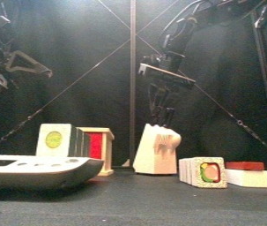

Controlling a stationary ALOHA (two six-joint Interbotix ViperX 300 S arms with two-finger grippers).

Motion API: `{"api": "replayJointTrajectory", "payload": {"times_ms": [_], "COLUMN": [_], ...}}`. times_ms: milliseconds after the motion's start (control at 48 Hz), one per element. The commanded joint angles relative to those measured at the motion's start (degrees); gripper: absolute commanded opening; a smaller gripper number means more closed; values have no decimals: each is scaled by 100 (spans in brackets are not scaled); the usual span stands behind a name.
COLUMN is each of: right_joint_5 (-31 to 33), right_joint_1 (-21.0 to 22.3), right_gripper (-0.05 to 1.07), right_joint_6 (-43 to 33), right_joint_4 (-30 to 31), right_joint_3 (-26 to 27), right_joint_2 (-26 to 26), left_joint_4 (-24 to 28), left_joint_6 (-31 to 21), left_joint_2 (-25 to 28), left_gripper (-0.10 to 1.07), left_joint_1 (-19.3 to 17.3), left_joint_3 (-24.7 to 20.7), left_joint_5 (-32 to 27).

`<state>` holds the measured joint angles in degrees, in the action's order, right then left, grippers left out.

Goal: Grab cleaver with other hand

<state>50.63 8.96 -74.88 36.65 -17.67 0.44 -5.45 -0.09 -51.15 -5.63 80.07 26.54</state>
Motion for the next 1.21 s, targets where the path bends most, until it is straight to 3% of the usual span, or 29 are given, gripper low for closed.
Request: {"api": "replayJointTrajectory", "payload": {"times_ms": [0,417,1188], "right_joint_5": [0,88,378], "right_joint_1": [44,0,-281], "right_gripper": [55,55,55], "right_joint_6": [-18,-9,-18], "right_joint_4": [-9,-44,88], "right_joint_3": [70,123,158], "right_joint_2": [-88,-132,-686], "left_joint_4": [-9,0,0], "left_joint_6": [0,9,9], "left_joint_2": [9,18,9], "left_gripper": [-2,-2,-2], "left_joint_1": [-9,-9,-9], "left_joint_3": [-62,-53,-53], "left_joint_5": [26,18,18]}}
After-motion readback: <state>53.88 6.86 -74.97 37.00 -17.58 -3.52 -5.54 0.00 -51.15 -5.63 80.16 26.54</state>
